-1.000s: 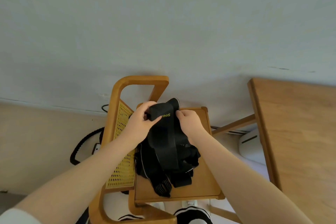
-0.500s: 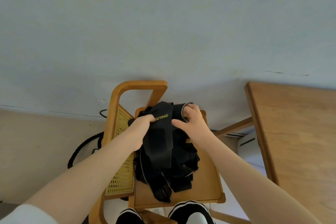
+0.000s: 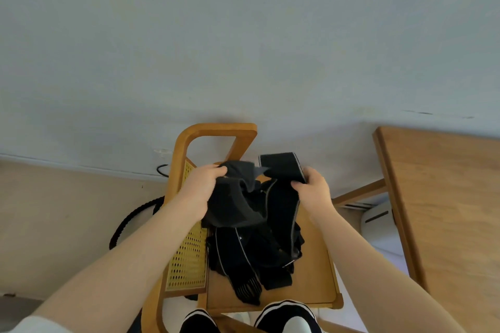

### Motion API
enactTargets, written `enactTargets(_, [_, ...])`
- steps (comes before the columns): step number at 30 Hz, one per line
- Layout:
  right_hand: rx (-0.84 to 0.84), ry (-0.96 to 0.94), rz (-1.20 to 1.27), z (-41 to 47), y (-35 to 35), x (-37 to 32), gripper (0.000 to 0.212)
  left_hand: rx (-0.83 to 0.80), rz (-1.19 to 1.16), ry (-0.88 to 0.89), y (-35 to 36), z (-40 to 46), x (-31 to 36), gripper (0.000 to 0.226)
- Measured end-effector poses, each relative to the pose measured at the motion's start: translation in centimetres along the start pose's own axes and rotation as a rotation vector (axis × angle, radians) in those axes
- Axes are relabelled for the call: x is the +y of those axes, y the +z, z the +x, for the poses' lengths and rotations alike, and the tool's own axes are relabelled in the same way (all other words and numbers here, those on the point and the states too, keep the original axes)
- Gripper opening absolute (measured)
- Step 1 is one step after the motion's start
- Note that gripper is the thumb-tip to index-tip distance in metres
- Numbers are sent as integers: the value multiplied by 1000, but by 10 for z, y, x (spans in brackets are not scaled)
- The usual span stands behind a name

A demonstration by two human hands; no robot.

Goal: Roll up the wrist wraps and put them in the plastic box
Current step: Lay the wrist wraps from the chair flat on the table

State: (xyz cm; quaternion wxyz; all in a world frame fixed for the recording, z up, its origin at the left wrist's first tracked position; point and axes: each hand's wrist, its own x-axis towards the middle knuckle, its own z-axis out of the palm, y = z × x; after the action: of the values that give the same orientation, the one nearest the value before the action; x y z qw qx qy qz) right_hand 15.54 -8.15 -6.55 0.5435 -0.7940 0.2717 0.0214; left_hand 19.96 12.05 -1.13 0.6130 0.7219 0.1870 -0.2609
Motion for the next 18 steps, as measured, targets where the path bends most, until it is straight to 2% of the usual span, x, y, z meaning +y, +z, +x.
enactTargets(3, [-67,32,-38,2,3,6,20,-62,-42,10,-4,-8,9,16])
enactTargets(5, [-1,97,-67,8,8,9,22,-164,-110,43,-3,-15,14,16])
enactTargets(7, [97,213,-132,13,5,15,16,-267,-199,108,-6,-23,18,17])
enactTargets(9, [101,300,-193,14,-1,25,6,-254,-247,176,-13,-25,25,16])
enactTargets(10, [63,299,-203,12,-1,26,4,-205,-243,199,-15,-23,29,15])
enactTargets(13, [-26,174,-225,8,11,17,17,-121,-170,218,-11,-21,34,18])
enactTargets(18, [81,74,-291,6,14,-1,12,-167,-48,138,7,-31,30,17])
